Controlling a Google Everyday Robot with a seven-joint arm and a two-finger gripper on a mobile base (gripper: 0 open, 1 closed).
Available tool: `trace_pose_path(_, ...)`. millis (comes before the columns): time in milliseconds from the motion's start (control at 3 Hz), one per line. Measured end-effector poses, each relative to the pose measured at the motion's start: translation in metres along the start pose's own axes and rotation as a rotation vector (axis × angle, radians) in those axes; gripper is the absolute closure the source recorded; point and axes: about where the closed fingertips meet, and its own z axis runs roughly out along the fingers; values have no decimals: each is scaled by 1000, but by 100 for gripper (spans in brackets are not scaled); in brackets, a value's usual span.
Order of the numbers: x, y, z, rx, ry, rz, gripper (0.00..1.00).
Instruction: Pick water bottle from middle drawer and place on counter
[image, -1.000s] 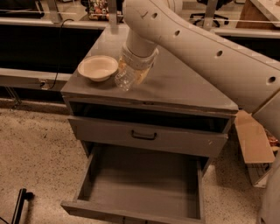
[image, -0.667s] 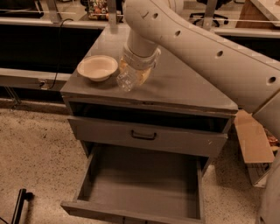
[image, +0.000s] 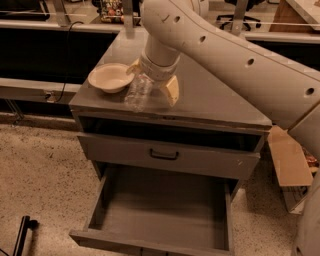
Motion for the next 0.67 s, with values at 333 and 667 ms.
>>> trace_pose_path(333, 5, -1, -8, -6, 11, -2, 0)
trace_pose_path(667, 20, 3, -30, -12, 30, 9, 0)
